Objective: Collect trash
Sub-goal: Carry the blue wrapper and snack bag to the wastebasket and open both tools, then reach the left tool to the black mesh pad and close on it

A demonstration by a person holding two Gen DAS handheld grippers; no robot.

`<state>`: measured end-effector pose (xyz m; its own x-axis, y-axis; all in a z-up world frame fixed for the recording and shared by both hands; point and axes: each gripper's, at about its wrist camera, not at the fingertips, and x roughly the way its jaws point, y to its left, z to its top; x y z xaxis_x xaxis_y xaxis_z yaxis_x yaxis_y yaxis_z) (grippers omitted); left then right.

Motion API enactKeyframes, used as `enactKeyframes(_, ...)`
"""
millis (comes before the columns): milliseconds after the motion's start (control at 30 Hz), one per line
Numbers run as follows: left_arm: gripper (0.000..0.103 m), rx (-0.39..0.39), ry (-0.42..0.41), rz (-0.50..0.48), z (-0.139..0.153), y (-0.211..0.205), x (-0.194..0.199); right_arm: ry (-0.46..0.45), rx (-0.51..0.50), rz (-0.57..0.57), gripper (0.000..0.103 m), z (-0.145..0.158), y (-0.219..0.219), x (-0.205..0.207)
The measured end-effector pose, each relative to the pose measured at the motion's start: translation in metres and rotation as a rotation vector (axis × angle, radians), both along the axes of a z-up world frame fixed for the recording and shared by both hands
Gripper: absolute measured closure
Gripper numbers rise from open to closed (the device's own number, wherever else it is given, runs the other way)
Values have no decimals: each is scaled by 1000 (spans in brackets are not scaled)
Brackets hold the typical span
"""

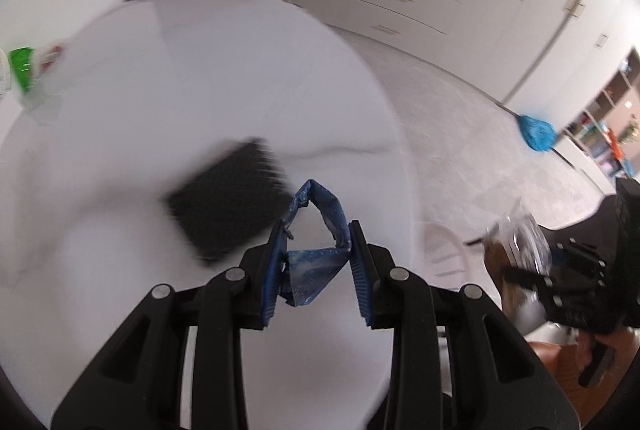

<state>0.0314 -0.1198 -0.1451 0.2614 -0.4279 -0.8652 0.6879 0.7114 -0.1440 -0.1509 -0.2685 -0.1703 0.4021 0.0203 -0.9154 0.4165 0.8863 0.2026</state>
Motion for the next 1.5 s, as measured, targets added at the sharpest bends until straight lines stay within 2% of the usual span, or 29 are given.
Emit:
enactKeyframes(100,72,-2,43,-75,-8,-42,-32,17,-13,-85,50,-2,-52,-43)
enactKeyframes(300,70,12,115,-261,-33,-123,-95,25,-1,-173,50,-13,-90,-82)
enactKeyframes(400,58,29,134,-316,-45,-147,-115,28,0,-183,49,-17,-102,-99)
enactKeyframes(467,41,35,128,-334,-48,-157,-125,36,-2,-187,49,-23,-105,-99)
enactKeyframes(567,31,49,99,-349,-47,-168,-138,47,-12,-190,49,-31,-107,-96)
enactKeyframes(700,24,32,117,-367,-45,-179,-141,45,-7,-197,48,-39,-114,-93)
enactKeyframes(900,19,46,65,-360,-38,-175,-139,47,-7,-199,48,-48,-119,-89)
enactKeyframes(967,13,47,38,-355,-31,-170,-136,52,-6,-201,47,-50,-118,-89)
enactKeyframes(1033,12,32,20,-344,-23,-165,-133,58,6,-203,46,-54,-115,-87)
enactKeyframes(1133,10,18,-4,-318,-11,-153,-124,65,16,-211,34,-58,-111,-84)
enactKeyframes(1200,8,8,-28,-285,-1,-141,-115,71,15,-230,20,-58,-107,-82)
enactKeyframes(1367,8,-17,-71,-210,17,-115,-93,64,-4,-261,13,-47,-99,-76)
enactKeyframes(1500,8,-16,-108,-149,23,-89,-69,26,-25,-271,8,-26,-87,-65)
